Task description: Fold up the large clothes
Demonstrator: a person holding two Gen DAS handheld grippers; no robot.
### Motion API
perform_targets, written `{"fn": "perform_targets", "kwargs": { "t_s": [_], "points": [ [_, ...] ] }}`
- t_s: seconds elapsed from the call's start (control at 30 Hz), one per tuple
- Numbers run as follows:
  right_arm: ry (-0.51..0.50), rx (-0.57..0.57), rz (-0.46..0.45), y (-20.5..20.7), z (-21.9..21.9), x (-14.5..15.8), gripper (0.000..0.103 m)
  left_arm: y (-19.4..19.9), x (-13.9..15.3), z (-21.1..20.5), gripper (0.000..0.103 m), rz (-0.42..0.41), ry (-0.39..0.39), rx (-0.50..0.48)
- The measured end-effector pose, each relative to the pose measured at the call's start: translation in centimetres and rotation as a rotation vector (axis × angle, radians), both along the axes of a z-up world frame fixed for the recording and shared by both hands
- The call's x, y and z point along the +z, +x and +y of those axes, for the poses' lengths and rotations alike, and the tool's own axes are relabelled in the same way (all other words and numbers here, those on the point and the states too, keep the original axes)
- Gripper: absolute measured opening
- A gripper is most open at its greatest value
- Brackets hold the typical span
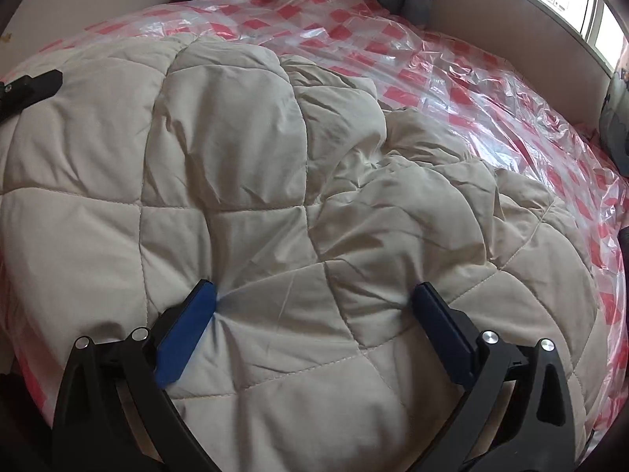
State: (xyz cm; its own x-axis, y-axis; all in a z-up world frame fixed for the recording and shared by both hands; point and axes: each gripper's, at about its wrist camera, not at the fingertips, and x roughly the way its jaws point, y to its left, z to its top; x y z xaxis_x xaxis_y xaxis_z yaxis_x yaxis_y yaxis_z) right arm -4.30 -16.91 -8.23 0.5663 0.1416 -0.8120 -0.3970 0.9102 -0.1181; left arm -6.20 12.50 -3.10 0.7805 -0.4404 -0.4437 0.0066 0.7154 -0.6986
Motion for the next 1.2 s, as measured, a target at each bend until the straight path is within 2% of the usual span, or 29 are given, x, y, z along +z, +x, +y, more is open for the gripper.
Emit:
{"fn": "perform_targets", "kwargs": {
  "t_s": [0.2, 0.3, 0.33, 0.37, 0.5, 0.53, 0.63, 0.73, 0.83, 0.9, 0.93, 1.0, 1.07, 1.17, 1.2],
  "points": [
    [0.058, -0.003, -0.004, -0.2, -1.1, 0.3, 0.097, 0.3, 4.9, -4.7, 0.044, -0.11, 0.108, -0.088],
    [0.105, 0.017, 0.031, -0.4, -2.5, 1.5, 0.097, 0.4, 7.5, -8.2, 0.044, -0.159, 0.202, -0.133],
    [0.174, 0.032, 0.052, -0.7, -3.6, 2.2, 0.097, 0.5, 8.3, -9.4, 0.043, -0.173, 0.242, -0.149],
    [0.294, 0.045, 0.068, -1.4, -5.2, 2.9, 0.097, 0.5, 9.0, -10.7, 0.043, -0.186, 0.274, -0.165],
    [0.886, 0.029, 0.138, -3.1, -15.4, 4.6, 0.097, 1.0, 10.5, -16.6, 0.043, -0.214, 0.405, -0.259],
    [0.998, 0.006, 0.141, -3.3, -18.1, 4.7, 0.097, 1.1, 10.6, -18.4, 0.043, -0.218, 0.436, -0.29],
    [1.2, -0.073, 0.116, -4.0, -25.6, 5.0, 0.097, 1.5, 10.0, -24.4, 0.043, -0.234, 0.521, -0.375],
    [1.305, -0.131, 0.092, -4.3, -31.2, 5.5, 0.097, 2.2, 7.8, -31.0, 0.043, -0.222, 0.61, -0.478],
    [1.276, -0.18, 0.074, -3.9, -34.4, 6.4, 0.097, 1.9, 3.7, -37.1, 0.043, -0.207, 0.768, -0.577],
    [1.199, -0.213, 0.072, -3.4, -35.1, 7.2, 0.097, 0.3, 1.6, -39.9, 0.045, -0.27, 0.934, -0.582],
    [1.14, -0.212, 0.059, -3.3, -34.9, 7.9, 0.097, -0.5, 1.0, -40.4, 0.047, -0.29, 0.988, -0.58],
    [1.028, -0.184, 0.06, -2.8, -33.8, 8.9, 0.097, -1.7, 0.5, -40.8, 0.059, -0.326, 1.035, -0.577],
    [0.876, -0.165, 0.077, -1.8, -31.4, 9.6, 0.097, -2.8, 0.5, -40.7, 0.067, -0.354, 1.059, -0.588],
    [0.63, -0.171, 0.115, -0.1, -28.2, 9.2, 0.097, -4.7, 1.0, -40.1, 0.068, -0.394, 1.086, -0.626],
    [0.592, -0.172, 0.142, 0.3, -27.2, 8.3, 0.097, -5.5, 1.2, -39.6, 0.068, -0.405, 1.093, -0.649]
  ]
}}
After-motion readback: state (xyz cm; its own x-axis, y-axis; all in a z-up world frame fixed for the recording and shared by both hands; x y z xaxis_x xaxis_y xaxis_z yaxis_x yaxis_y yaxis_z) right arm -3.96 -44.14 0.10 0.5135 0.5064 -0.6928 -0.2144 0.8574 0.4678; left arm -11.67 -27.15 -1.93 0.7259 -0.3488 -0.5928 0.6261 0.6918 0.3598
